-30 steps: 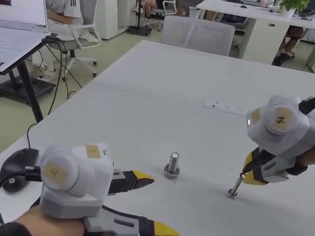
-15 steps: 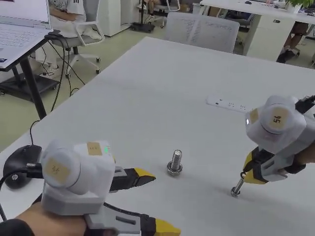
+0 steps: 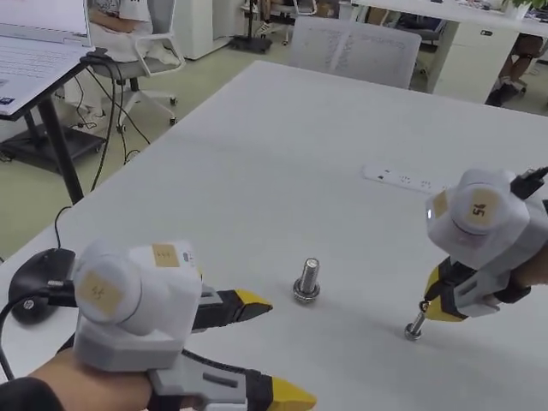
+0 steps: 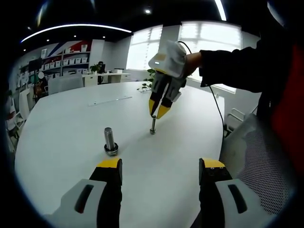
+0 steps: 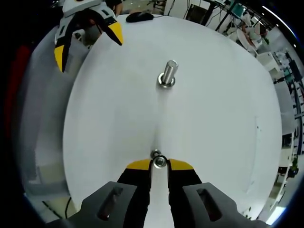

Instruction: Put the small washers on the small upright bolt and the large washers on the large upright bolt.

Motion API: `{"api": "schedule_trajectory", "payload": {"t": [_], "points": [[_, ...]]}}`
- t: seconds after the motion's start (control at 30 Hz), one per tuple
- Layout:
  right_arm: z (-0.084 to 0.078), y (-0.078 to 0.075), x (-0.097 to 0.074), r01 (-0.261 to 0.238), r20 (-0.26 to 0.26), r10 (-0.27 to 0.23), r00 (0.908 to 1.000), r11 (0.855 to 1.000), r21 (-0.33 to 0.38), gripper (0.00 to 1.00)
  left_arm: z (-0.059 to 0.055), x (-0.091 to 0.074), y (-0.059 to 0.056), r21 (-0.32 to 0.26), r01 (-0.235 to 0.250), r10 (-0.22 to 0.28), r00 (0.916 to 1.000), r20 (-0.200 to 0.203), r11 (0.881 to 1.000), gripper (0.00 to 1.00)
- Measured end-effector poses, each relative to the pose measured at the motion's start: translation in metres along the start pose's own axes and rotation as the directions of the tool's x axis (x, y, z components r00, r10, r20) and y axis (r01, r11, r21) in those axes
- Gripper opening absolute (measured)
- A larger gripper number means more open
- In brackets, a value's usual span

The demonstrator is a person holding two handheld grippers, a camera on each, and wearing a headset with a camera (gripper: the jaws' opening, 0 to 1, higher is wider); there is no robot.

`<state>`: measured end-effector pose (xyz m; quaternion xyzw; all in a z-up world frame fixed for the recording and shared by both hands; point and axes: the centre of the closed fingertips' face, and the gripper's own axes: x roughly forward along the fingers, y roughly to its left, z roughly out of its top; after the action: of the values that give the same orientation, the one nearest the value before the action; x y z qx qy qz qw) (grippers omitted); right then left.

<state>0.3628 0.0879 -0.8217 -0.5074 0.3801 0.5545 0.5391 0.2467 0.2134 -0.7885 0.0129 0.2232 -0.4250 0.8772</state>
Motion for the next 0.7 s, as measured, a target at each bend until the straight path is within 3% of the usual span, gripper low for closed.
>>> {"api": "schedule_trajectory", "payload": {"t": [0.7], "points": [[-0.006, 0.001, 0.027, -0.031, -0.009, 0.031, 0.9995, 0.999, 0.013, 0.13, -0.002, 0.0, 0.001, -0.008, -0.005, 0.005, 1.0, -0.005, 1.0, 0.65]]}}
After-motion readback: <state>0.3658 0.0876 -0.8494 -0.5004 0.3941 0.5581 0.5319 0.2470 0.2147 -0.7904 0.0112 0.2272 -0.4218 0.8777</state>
